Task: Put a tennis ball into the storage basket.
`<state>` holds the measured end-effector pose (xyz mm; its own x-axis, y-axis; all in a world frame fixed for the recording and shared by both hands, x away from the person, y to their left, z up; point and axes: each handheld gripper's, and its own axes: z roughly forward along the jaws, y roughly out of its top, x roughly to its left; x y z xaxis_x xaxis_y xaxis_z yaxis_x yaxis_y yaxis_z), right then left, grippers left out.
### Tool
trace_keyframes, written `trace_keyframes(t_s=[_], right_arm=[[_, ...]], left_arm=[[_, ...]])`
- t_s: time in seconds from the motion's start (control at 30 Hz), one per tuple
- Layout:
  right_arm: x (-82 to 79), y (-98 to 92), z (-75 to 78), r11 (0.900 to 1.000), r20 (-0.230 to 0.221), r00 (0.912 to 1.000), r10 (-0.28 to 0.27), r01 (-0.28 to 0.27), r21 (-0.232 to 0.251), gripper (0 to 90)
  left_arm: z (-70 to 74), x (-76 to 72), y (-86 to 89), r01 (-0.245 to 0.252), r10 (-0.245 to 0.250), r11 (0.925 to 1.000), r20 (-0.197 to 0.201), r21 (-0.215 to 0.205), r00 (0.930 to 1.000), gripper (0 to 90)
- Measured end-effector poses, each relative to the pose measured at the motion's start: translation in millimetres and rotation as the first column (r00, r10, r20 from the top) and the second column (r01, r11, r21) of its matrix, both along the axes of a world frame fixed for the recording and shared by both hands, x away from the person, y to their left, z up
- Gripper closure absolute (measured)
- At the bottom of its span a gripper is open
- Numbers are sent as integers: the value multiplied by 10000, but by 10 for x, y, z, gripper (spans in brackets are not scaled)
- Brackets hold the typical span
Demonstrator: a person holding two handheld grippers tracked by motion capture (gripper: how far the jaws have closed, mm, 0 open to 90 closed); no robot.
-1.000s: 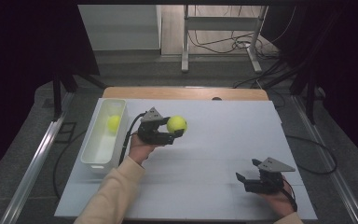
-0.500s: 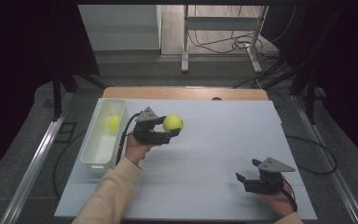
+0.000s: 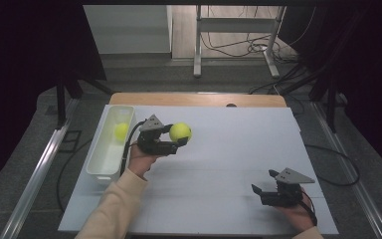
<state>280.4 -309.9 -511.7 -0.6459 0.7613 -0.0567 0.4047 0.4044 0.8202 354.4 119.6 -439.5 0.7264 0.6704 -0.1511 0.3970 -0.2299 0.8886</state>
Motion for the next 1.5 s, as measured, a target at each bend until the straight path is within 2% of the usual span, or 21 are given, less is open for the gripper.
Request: trace_keyframes(t_s=[0.63,1.27,1.5], right_arm=[[-1,4,-1,10000,-25,10000,14,-14,7,155],[-2,3,1,10000,15,10000,24,-24,15,155],[-1,0,3,10000,44,10000,43,-43,11,155]], left_arm=[[70,-80,93,-172,175,9997,181,-163,9997,262],[148,-209,306,-466,473,9987,341,-216,9983,262],[142,-242,398,-674,680,9975,286,-230,9973,261]])
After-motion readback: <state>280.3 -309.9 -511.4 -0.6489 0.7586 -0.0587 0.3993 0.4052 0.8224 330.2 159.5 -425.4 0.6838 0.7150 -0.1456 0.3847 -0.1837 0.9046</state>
